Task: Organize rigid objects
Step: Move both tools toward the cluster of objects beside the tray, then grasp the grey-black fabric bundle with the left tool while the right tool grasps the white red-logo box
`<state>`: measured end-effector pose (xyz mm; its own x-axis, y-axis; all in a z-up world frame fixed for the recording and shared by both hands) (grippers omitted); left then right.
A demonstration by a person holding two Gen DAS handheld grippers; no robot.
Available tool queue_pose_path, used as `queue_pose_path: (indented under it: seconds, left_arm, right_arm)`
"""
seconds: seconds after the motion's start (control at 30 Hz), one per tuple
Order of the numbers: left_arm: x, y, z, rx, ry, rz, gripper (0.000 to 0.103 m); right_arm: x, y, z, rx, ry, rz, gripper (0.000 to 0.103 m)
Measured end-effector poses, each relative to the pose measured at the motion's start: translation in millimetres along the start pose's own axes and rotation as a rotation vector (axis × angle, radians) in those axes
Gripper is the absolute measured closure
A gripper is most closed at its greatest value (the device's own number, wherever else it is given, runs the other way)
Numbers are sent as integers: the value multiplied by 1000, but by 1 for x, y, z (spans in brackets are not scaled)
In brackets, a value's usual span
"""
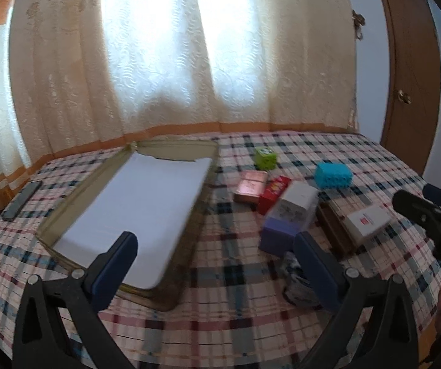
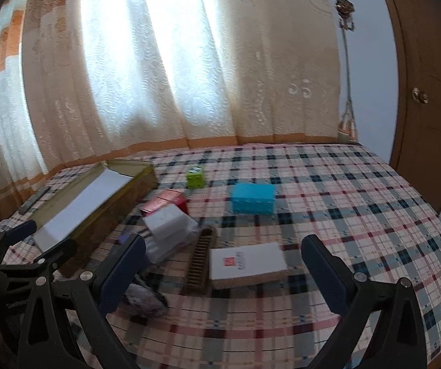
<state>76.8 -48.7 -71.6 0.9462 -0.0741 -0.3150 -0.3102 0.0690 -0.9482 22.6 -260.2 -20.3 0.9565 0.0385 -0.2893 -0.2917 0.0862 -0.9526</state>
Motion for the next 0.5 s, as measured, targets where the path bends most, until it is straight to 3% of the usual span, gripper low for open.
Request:
queue_pose_path:
  seconds: [0.5]
  left_arm:
    - [20,31,-67,5,167,138,0]
  right_arm:
    - [7,30,-57,43,109,46,1]
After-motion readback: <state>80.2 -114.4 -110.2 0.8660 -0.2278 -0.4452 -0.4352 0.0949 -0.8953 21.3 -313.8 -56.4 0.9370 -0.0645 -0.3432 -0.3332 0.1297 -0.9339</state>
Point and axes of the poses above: each gripper's, at about its wrist camera, not at the fingertips, and x roughly the way its jaws point, z to its left, y to its underside, the point moved 8 cm from there along x, roughly the way its jaws point, and after that the axes turned 14 degrees about -z, right-handed, at the moved point
